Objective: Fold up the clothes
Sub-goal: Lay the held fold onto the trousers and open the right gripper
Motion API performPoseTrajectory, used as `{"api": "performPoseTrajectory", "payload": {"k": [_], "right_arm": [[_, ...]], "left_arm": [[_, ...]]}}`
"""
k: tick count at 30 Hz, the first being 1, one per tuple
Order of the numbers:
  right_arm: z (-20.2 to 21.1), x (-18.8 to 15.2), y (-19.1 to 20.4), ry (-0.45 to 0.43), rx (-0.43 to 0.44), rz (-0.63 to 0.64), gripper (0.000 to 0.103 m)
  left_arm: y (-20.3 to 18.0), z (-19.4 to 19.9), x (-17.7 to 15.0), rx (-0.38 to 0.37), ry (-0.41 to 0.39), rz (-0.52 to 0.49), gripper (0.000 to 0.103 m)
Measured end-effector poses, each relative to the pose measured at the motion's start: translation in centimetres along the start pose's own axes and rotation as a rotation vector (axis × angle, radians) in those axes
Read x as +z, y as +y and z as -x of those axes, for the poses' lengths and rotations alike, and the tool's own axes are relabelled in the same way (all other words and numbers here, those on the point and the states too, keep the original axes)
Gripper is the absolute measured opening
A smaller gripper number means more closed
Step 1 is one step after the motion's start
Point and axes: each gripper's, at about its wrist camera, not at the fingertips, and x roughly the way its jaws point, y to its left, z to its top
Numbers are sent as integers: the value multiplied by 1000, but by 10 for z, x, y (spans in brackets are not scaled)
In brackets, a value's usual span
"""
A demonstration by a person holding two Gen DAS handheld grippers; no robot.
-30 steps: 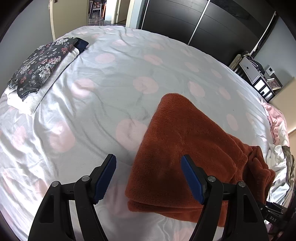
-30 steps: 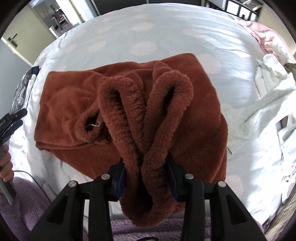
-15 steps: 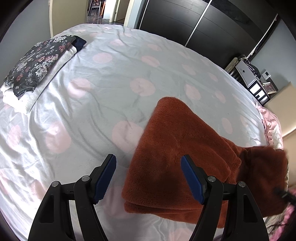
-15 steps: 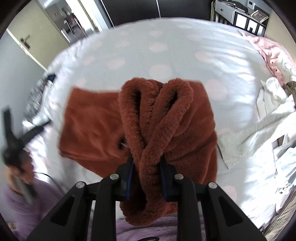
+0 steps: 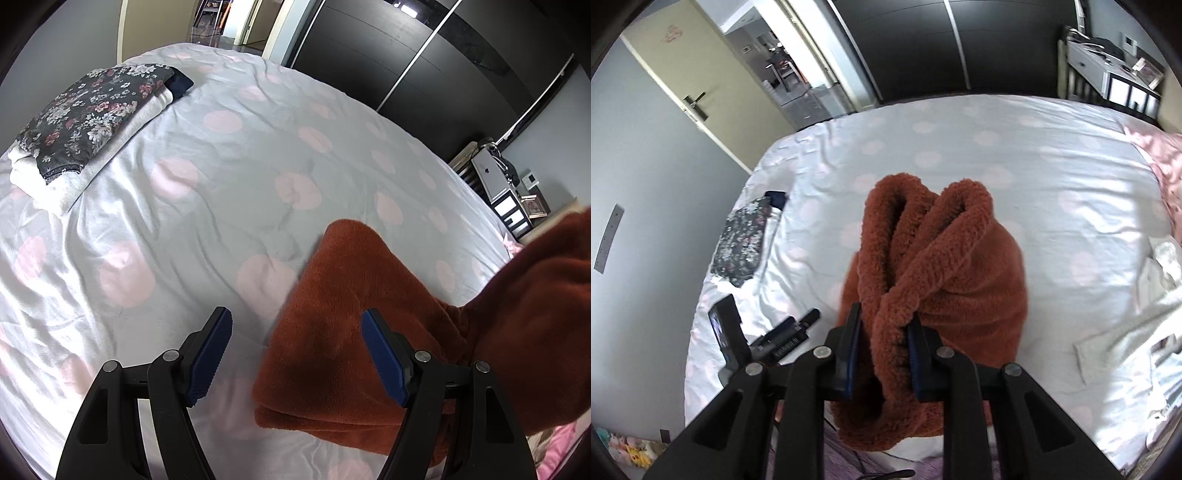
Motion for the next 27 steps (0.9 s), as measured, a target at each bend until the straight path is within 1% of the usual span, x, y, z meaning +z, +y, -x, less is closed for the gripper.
{"api": "performPoseTrajectory", "payload": {"k": [3,7,10,15,18,20,21,22,24,26,27], "right_arm": [[-33,1,16,41,10,-2,20],[-84,-13,29,109,32,-8,20],[-124,-26,40,161,11,13,19],[-185,-45,48,243,-49,32,19],[-215,-53,47,273,-45,17,20],[-233,-59,45,290,-32,2,23],[-236,-59,45,294,-22,-2,23],[-230,-59,44,282,-14,2,24],[-214,-59,42,253,3,13,31],[-198,-59,40,223,19,24,47],[-190,-59,39,209,27,30,50]], "left_arm": [[7,2,4,0,-4,11,75],[25,4,14,4,-9,63,75],[38,3,21,8,-9,90,75],[46,-5,25,5,12,79,75],[44,-14,26,6,35,54,75],[43,-21,26,15,47,39,75],[42,-24,26,18,52,34,75],[43,-25,27,16,54,32,75],[43,-25,27,5,54,35,75],[43,-22,28,-8,44,32,75],[41,-20,27,-14,38,26,75]]}}
